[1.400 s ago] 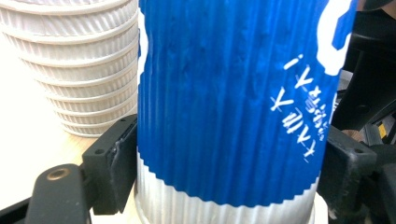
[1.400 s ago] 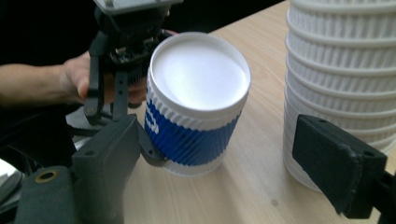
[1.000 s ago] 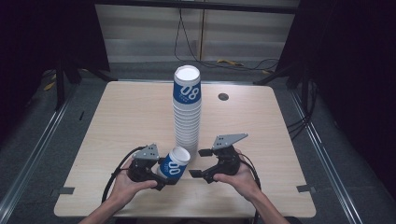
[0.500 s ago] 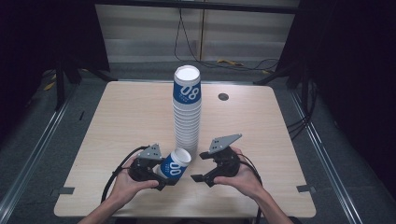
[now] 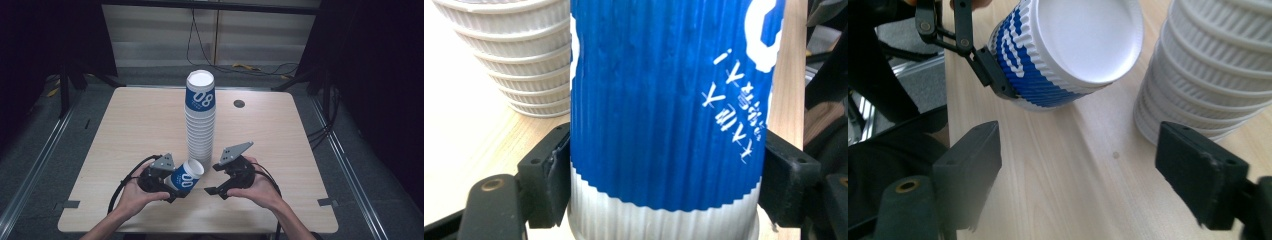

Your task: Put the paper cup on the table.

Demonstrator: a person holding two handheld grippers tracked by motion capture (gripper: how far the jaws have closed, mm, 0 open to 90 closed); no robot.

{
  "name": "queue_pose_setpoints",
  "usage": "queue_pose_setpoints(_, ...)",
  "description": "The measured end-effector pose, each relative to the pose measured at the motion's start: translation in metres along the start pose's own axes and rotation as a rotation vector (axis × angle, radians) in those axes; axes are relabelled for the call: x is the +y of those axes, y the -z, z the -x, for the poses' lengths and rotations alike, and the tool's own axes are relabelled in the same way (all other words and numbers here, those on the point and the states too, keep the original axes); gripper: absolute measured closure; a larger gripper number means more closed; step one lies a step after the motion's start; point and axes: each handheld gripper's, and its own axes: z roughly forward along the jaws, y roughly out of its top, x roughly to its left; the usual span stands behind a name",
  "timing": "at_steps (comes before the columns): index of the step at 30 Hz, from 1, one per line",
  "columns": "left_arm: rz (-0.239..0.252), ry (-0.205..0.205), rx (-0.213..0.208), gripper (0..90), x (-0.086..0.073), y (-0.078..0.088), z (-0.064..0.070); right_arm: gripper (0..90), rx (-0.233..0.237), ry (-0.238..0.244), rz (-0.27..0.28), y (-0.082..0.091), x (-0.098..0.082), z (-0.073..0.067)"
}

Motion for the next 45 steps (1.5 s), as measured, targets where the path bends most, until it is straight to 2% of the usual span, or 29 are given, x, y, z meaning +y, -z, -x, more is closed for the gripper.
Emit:
queue_pose_setpoints(2, -0.021, -0.011, -0.012, 21.9, 0.001, -0.001, 0.001, 19.0, 0.0, 0.007, -0.007, -0.002, 0.0, 0.0)
queue_pose_setpoints(8, -0.084, -0.052, 0.0, 21.9, 0.004, -0.006, 0.004, 16.1, 0.0, 0.026, -0.035, -0.005, 0.002, -0.004)
queue_pose_setpoints(11, -0.094, -0.063, -0.002, 21.9, 0.008, -0.006, 0.006, 15.8, 0.007, 0.039, -0.065, -0.008, 0.002, -0.006)
queue_pose_setpoints(13, -0.108, -0.096, 0.004, 21.9, 0.012, -0.005, 0.007, 15.0, 0.006, 0.049, -0.086, -0.009, 0.002, -0.008)
queue_pose_setpoints(15, -0.104, -0.102, 0.008, 21.9, 0.014, -0.006, 0.01, 15.3, 0.006, 0.059, -0.091, -0.01, 0.003, -0.008)
queue_pose_setpoints(16, -0.112, -0.118, 0.017, 21.9, 0.017, -0.006, 0.011, 18.5, 0.006, 0.06, -0.107, -0.01, 0.004, -0.008)
queue_pose_setpoints(19, -0.121, -0.133, 0.012, 21.9, 0.019, -0.007, 0.013, 19.8, 0.0, 0.062, -0.123, -0.01, 0.006, -0.005)
queue_pose_setpoints(20, -0.142, -0.14, 0.014, 21.9, 0.019, -0.007, 0.014, 20.7, 0.001, 0.06, -0.124, -0.009, 0.006, -0.005)
queue_pose_setpoints(22, -0.165, -0.153, -0.008, 21.9, 0.02, -0.009, 0.014, 22.3, 0.014, 0.061, -0.128, -0.008, 0.007, -0.004)
queue_pose_setpoints(23, -0.171, -0.155, -0.008, 21.9, 0.02, -0.01, 0.014, 22.2, 0.016, 0.064, -0.132, -0.008, 0.007, -0.004)
queue_pose_setpoints(24, -0.194, -0.156, 0.011, 21.8, 0.02, -0.012, 0.015, 21.6, 0.029, 0.076, -0.141, -0.009, 0.007, -0.005)
queue_pose_setpoints(25, -0.2, -0.174, 0.005, 21.9, 0.021, -0.013, 0.014, 21.0, 0.028, 0.078, -0.159, -0.009, 0.007, -0.006)
queue_pose_setpoints(27, -0.204, -0.172, 0.004, 21.9, 0.02, -0.014, 0.015, 20.1, 0.042, 0.091, -0.18, -0.011, 0.006, -0.007)
queue_pose_setpoints(32, -0.225, -0.187, -0.003, 21.9, 0.024, -0.015, 0.015, 16.8, 0.043, 0.108, -0.211, -0.016, 0.005, -0.005)
queue_pose_setpoints(34, -0.267, -0.231, 0.008, 21.9, 0.035, -0.017, 0.019, 16.5, 0.056, 0.111, -0.22, -0.018, 0.004, -0.004)
queue_pose_setpoints(38, -0.26, -0.249, -0.002, 21.9, 0.041, -0.018, 0.023, 16.7, 0.051, 0.119, -0.223, -0.018, 0.004, -0.005)
queue_pose_setpoints(39, -0.277, -0.265, -0.006, 21.9, 0.041, -0.021, 0.026, 17.3, 0.053, 0.126, -0.214, -0.017, 0.004, -0.006)
queue_pose_setpoints(45, -0.282, -0.272, -0.025, 21.9, 0.038, -0.029, 0.032, 18.3, 0.065, 0.133, -0.22, -0.015, 0.004, -0.008)
